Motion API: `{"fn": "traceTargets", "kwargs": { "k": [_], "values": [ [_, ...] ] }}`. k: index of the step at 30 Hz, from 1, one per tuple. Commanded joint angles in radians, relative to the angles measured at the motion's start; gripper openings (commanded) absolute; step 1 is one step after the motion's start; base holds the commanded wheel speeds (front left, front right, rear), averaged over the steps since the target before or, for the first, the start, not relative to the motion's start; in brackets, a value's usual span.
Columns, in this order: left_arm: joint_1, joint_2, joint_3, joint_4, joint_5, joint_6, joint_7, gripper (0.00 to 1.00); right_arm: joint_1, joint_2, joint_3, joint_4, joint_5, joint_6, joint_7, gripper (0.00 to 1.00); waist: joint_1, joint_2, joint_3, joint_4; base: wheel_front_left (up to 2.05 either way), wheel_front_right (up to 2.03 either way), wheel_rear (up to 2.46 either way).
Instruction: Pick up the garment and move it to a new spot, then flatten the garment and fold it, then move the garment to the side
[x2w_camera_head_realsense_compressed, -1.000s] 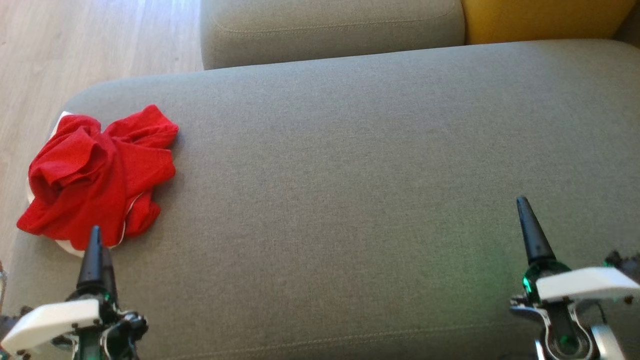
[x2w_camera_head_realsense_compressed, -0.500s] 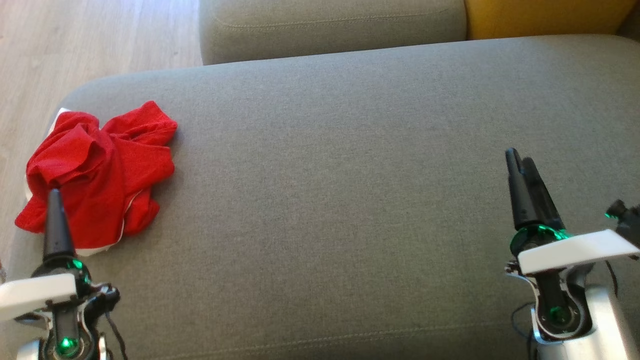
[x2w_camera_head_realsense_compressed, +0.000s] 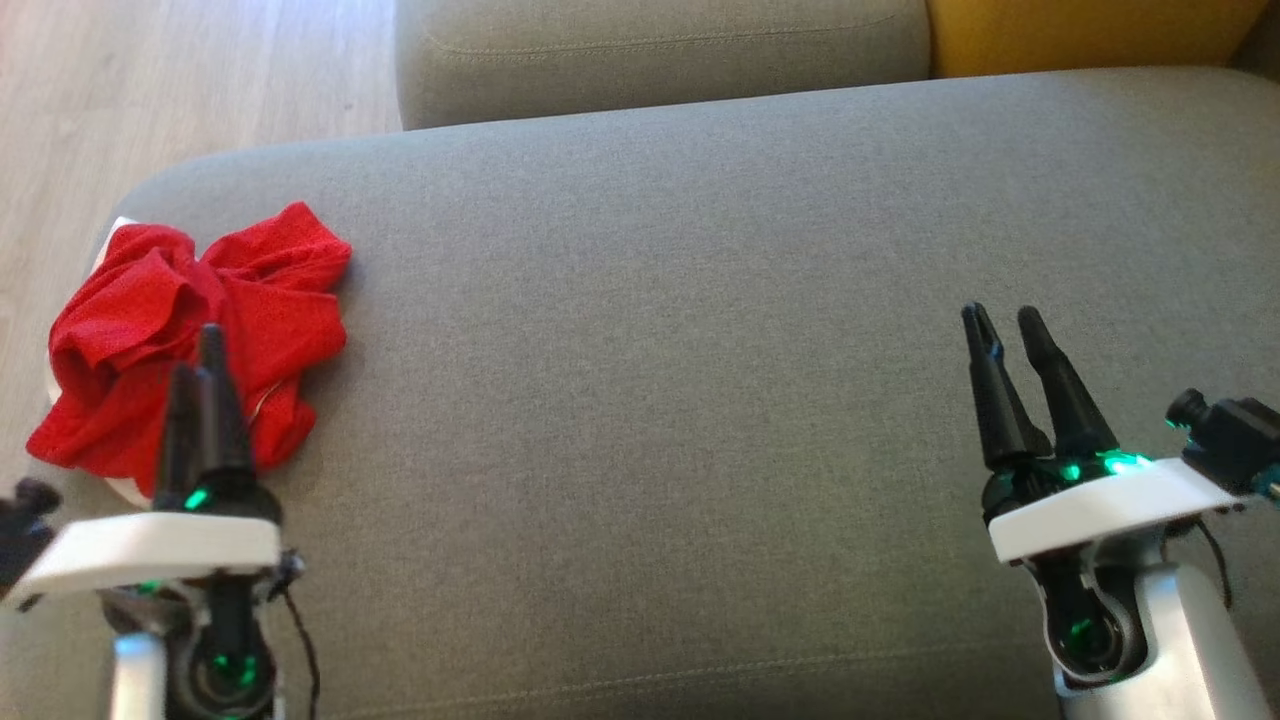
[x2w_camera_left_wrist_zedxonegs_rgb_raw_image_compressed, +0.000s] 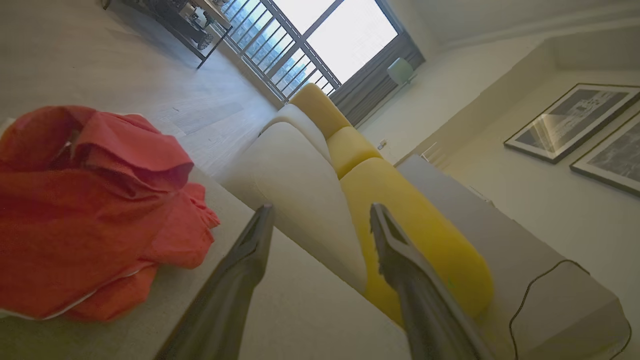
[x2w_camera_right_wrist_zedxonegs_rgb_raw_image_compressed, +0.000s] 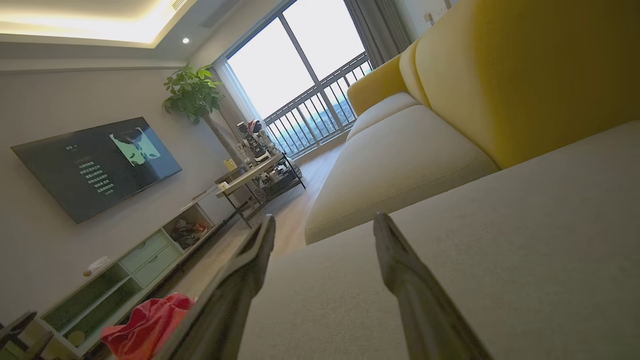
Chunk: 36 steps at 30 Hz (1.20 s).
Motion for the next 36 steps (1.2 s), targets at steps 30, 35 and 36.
{"fn": "traceTargets", "kwargs": {
  "k": [30, 35, 36],
  "values": [
    [-0.034, 0.2, -0.408, 0.075, 0.538, 0.341, -0.1, 1.0, -0.053, -0.009, 0.006, 0.092, -0.407, 0.0, -0.101, 1.0, -0.0001, 0.0, -0.01, -0.022, 0.0, 0.0, 0.0],
    [-0.045, 0.219, -0.443, 0.07, 0.581, 0.376, -0.114, 1.0, -0.066, -0.01, 0.011, 0.109, -0.479, 0.0, -0.116, 1.0, -0.0001, 0.0, -0.01, -0.021, 0.0, 0.0, 0.0],
    [-0.046, 0.222, -0.449, 0.068, 0.591, 0.382, -0.117, 1.0, -0.069, -0.01, 0.012, 0.108, -0.492, 0.0, -0.119, 1.0, -0.0001, 0.0, -0.01, -0.021, 0.0, 0.0, 0.0]
  ]
}}
